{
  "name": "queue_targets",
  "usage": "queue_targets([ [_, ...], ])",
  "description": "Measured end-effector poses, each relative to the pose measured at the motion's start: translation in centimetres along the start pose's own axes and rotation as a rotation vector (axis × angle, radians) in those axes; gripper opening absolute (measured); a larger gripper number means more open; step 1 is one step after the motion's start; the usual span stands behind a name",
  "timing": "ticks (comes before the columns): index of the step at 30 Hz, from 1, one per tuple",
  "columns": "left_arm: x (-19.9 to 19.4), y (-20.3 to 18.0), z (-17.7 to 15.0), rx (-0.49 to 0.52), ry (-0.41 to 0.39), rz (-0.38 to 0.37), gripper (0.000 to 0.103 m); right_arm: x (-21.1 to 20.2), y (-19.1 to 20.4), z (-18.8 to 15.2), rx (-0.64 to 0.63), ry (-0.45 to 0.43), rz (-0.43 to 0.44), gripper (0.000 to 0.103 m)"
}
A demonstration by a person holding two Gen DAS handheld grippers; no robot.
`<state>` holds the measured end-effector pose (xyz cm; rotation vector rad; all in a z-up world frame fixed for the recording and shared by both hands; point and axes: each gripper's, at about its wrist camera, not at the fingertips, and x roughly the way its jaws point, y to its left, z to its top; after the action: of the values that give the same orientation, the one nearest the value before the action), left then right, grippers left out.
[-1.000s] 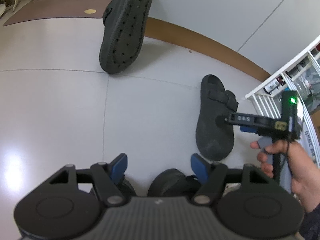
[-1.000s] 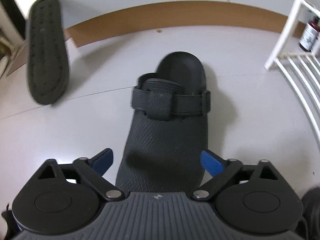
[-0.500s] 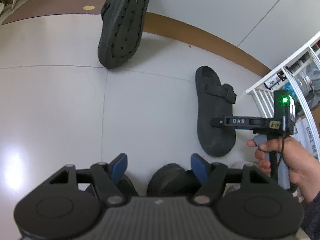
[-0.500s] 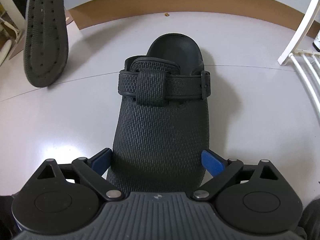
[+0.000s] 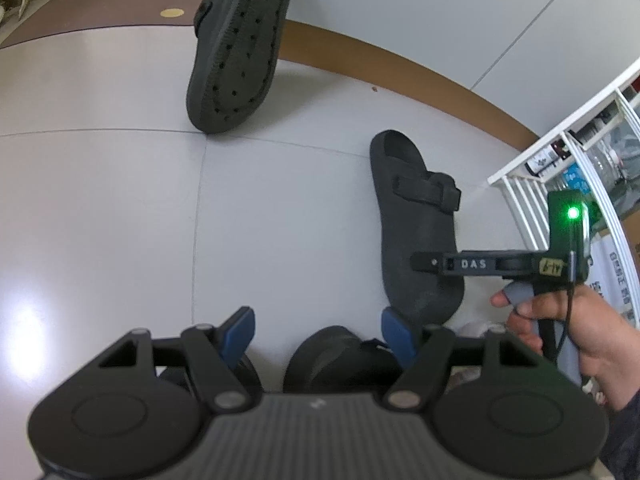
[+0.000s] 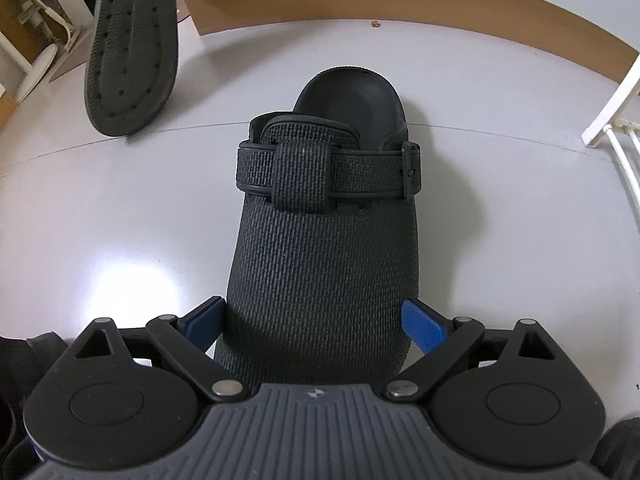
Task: Organize scattered shoes
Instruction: 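Slide the black clog toward the shoe row with the right gripper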
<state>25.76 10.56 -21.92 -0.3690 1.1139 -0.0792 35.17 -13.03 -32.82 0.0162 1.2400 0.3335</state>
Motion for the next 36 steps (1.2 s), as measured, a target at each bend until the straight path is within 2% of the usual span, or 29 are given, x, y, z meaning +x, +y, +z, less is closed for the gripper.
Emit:
queue_targets([
  [5, 0.0, -0.1, -0.1, 0.006, 0.000, 0.001, 0.072, 0.3, 1.4, 0.3, -0.018, 0.007, 0.023, 0.096],
  [9, 0.0, 0.1, -0.2, -0.001, -0.004, 0.004, 0.072, 0.7, 2.7, 0.7, -0.007, 0.046, 0.093, 0.096],
  [19, 0.4, 0.1, -0.3, -0.008, -0.006, 0.017, 0.072, 1.0, 5.6, 1.4, -0.030, 0.053, 0.099, 0.094],
  [24, 0.2, 0.3, -0.4, -0.013, -0.010, 0.020, 0.072, 1.4, 7.7, 1.0, -0.131, 0.035, 0.040, 0.094],
  [32, 0.1, 0.3, -0.1, -0.009, -0.017, 0.028, 0.072, 1.1, 7.3, 0.9, -0.111, 0.051, 0.044, 0.097],
  [36, 0.1, 0.8, 1.0, -0.002, -0.027, 0.051, 0.072, 0.4, 6.2, 1.2, -0.036, 0.063, 0.115, 0.096],
])
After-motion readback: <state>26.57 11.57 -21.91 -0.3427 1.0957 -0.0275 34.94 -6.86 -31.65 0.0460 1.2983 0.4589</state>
